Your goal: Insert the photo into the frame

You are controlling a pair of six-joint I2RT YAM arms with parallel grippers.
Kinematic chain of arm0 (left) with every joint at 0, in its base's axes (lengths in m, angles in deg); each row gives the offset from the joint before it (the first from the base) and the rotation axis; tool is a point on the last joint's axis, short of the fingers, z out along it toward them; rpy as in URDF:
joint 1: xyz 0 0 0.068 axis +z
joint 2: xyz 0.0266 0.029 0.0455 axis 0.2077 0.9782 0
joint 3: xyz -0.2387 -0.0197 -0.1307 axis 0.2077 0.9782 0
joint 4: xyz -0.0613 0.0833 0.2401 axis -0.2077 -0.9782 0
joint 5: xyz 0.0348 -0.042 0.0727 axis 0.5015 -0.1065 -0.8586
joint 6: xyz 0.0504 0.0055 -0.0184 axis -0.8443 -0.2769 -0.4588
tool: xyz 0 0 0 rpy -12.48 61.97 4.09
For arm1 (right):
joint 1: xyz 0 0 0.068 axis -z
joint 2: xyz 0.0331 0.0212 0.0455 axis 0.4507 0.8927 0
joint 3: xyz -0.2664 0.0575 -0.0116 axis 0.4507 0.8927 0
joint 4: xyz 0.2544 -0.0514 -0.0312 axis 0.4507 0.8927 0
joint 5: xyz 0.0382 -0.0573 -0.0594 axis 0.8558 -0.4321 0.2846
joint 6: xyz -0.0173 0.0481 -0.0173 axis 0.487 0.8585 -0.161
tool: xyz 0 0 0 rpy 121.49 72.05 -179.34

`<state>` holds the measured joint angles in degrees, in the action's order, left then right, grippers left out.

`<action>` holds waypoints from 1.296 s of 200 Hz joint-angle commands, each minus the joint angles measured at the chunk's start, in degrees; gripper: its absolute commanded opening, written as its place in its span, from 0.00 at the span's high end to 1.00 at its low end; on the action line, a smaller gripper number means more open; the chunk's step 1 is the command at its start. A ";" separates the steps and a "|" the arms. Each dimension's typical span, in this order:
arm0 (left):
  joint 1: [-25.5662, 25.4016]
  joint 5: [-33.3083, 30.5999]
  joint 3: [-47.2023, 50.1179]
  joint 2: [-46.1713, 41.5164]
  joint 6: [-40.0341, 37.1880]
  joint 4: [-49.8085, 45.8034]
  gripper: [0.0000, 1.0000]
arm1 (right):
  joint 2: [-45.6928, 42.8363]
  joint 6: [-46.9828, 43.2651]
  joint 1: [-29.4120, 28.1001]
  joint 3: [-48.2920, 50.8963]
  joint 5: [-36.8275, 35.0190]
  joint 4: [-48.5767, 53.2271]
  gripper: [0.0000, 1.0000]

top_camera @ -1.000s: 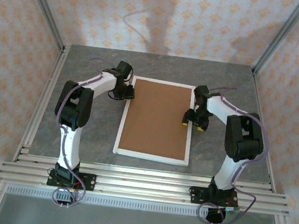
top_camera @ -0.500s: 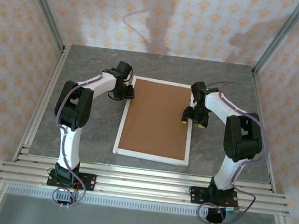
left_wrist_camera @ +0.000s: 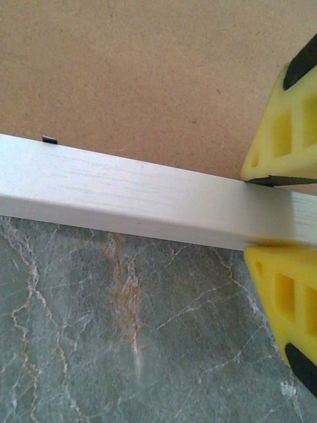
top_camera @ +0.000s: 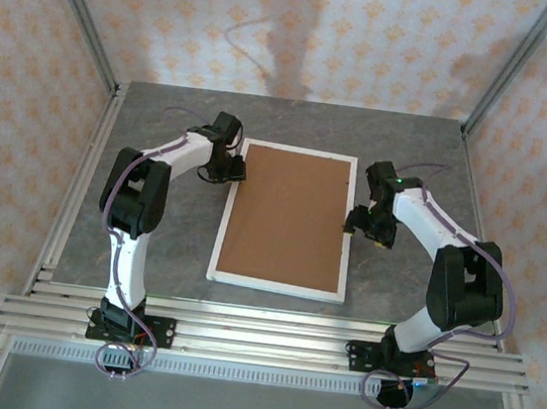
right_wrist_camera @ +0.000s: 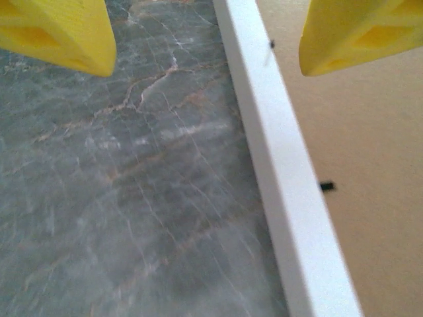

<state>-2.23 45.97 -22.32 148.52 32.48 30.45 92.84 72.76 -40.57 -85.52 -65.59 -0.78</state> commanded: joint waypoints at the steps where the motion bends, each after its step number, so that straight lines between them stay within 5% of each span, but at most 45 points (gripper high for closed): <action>1: 0.06 -1.74 1.56 0.42 0.64 -2.72 0.73 | -1.32 1.49 -0.03 0.32 -0.04 -2.59 0.26; 83: 0.00 -1.82 1.29 0.27 0.58 -3.25 0.73 | 10.87 -0.82 0.52 -7.37 -0.35 -7.08 0.26; 168: 0.01 -2.23 1.37 0.78 -0.21 -3.83 0.73 | 10.92 -1.42 0.55 -6.65 -3.93 -4.47 0.26; 259: 0.00 -2.19 2.25 -0.28 0.20 -3.41 0.73 | 19.98 -1.43 0.07 -6.84 -0.24 -5.49 0.26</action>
<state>-2.23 45.94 -22.25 148.52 32.46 30.45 108.43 71.93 -40.33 -93.65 -63.43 -6.79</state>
